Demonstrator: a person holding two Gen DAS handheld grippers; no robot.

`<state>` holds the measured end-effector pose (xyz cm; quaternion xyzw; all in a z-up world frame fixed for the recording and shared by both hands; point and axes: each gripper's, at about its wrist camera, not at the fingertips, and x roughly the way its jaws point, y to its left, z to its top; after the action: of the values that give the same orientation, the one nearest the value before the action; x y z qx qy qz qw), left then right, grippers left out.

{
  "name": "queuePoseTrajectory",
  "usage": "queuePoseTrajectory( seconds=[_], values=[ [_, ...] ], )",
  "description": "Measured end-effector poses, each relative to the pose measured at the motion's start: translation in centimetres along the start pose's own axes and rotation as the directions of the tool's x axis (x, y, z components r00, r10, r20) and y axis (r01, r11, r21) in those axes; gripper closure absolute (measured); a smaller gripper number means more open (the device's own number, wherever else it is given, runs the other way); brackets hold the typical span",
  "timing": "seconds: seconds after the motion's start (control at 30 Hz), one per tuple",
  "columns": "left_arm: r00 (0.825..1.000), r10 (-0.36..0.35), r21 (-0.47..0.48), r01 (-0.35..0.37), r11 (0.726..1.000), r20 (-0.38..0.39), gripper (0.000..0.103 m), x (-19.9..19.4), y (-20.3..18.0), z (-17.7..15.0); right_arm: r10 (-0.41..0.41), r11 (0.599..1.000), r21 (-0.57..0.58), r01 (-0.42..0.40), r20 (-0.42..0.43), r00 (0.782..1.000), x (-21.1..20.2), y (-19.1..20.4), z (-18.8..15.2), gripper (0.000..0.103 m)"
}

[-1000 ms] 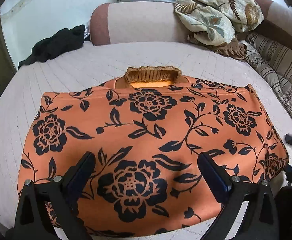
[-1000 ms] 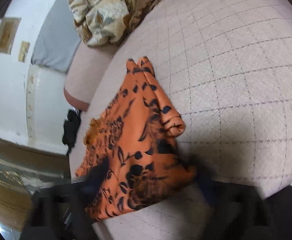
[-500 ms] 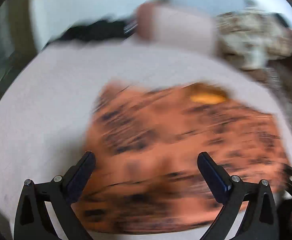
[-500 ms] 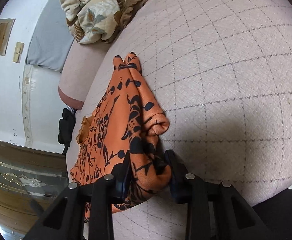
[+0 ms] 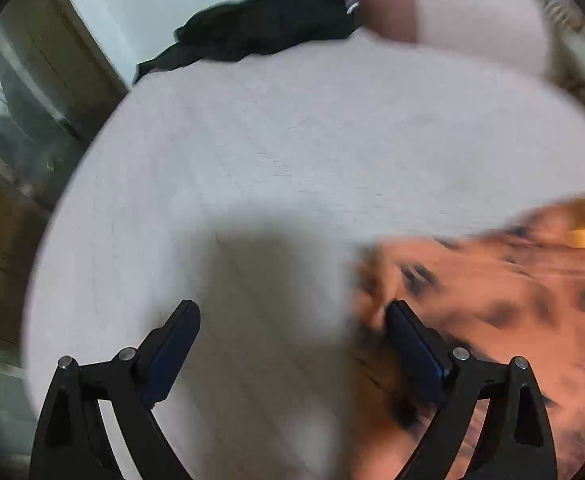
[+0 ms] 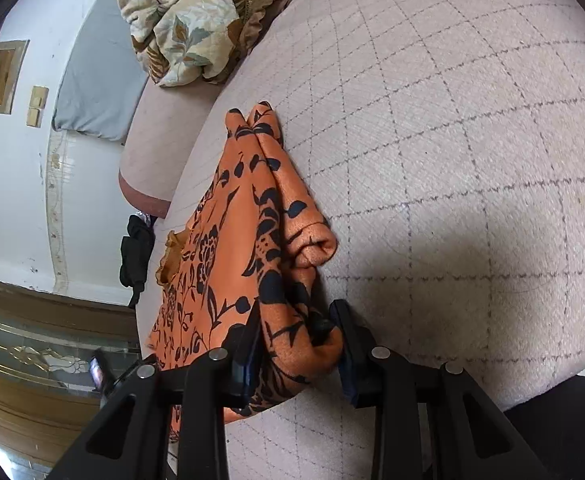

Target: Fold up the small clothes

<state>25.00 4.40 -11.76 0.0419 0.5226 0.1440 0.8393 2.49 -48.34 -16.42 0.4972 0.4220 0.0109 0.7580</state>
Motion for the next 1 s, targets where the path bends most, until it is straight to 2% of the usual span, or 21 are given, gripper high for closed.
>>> queuePoseTrajectory(
  seconds=[0.07,0.13,0.17,0.27,0.3,0.37,0.4,0.43,0.47,0.53,0.57,0.63,0.7,0.77,0.8,0.83,0.9,0.97,1.0],
  values=[
    [0.999,0.037,-0.091,-0.037,0.995,-0.001,0.009,0.3,2.3,0.6,-0.001,1.0,-0.01,0.001,-0.002,1.0,0.0,0.0,0.0,0.068],
    [1.0,-0.023,-0.166,0.022,0.986,-0.006,0.009,0.2,4.0,0.6,0.001,1.0,-0.01,-0.001,-0.003,1.0,0.1,-0.1,0.1,0.068],
    [0.998,-0.068,-0.191,0.07,0.979,0.017,0.009,-0.7,4.6,0.2,0.002,1.0,-0.008,-0.002,-0.005,1.0,0.1,-0.1,0.1,0.068],
    [0.986,-0.115,-0.194,0.137,0.971,0.117,0.009,-4.3,4.4,-0.6,0.009,1.0,-0.01,-0.009,-0.005,1.0,-0.1,0.0,0.1,0.066],
    [0.977,-0.149,-0.183,0.177,0.967,0.155,0.009,-5.8,4.0,-1.2,0.011,1.0,-0.008,-0.011,-0.006,1.0,-0.1,0.1,0.1,0.066],
    [0.952,-0.225,-0.13,0.255,0.958,0.209,0.009,-9.0,1.9,-3.2,0.022,1.0,0.007,-0.022,-0.007,1.0,-0.6,0.3,-0.4,0.063],
    [0.939,-0.257,-0.104,0.286,0.953,0.228,0.009,-10.2,0.6,-4.2,0.028,1.0,0.013,-0.028,-0.009,1.0,-0.7,0.4,-0.7,0.056],
    [0.921,-0.308,-0.059,0.33,0.942,0.24,0.009,-11.4,-1.4,-5.5,0.039,0.999,0.012,-0.039,-0.007,0.999,-0.9,0.7,-1.0,0.043],
    [0.912,-0.332,-0.036,0.35,0.936,0.242,0.009,-12.1,-2.8,-6.4,0.046,0.999,0.005,-0.046,-0.004,0.999,-1.0,1.0,-1.2,0.037],
    [0.894,-0.381,0.007,0.39,0.921,0.235,0.009,-12.5,-6.8,-8.5,0.049,0.999,-0.014,-0.049,-0.006,0.999,-0.7,1.9,-1.3,0.036],
    [0.889,-0.399,0.026,0.404,0.914,0.224,0.009,-11.5,-7.6,-8.8,0.058,0.998,-0.004,-0.058,-0.011,0.998,-0.2,2.0,-1.2,0.036],
    [0.899,-0.398,0.074,0.391,0.917,0.181,0.009,-11.3,-11.6,-10.6,0.05,0.999,0.006,-0.05,-0.004,0.999,0.8,2.1,-0.5,0.036],
    [0.9,-0.402,0.11,0.389,0.915,0.165,0.009,-10.9,-13.4,-11.7,0.055,0.998,0.019,-0.056,0.019,0.998,1.3,2.0,0.3,0.036],
    [0.915,-0.375,0.15,0.354,0.923,0.147,0.009,-9.9,-14.9,-11.8,0.055,0.998,0.03,-0.056,0.04,0.998,1.6,1.9,1.0,0.045],
    [0.922,-0.362,0.167,0.339,0.926,0.135,0.009,-9.4,-15.3,-12.1,0.037,0.999,0.028,-0.038,0.036,0.999,1.9,1.8,1.3,0.073],
    [0.928,-0.356,0.172,0.335,0.927,0.112,0.009,-8.5,-15.7,-12.2,0.032,0.999,0.042,-0.032,0.018,0.999,2.5,1.5,1.6,0.084],
    [0.923,-0.365,0.162,0.345,0.925,0.119,0.008,-8.2,-15.7,-12.3,0.045,0.997,0.063,-0.045,-0.003,0.999,3.0,1.0,1.9,0.087],
    [0.92,-0.38,0.151,0.364,0.919,0.096,0.009,-8.4,-15.3,-11.7,0.021,1.0,-0.018,-0.021,0.017,1.0,2.0,3.1,1.9,0.088],
    [0.911,-0.396,0.126,0.383,0.915,0.111,0.009,-9.2,-14.3,-11.5,0.016,0.998,-0.068,-0.014,0.036,0.999,1.2,4.7,1.8,0.088]
  ],
)
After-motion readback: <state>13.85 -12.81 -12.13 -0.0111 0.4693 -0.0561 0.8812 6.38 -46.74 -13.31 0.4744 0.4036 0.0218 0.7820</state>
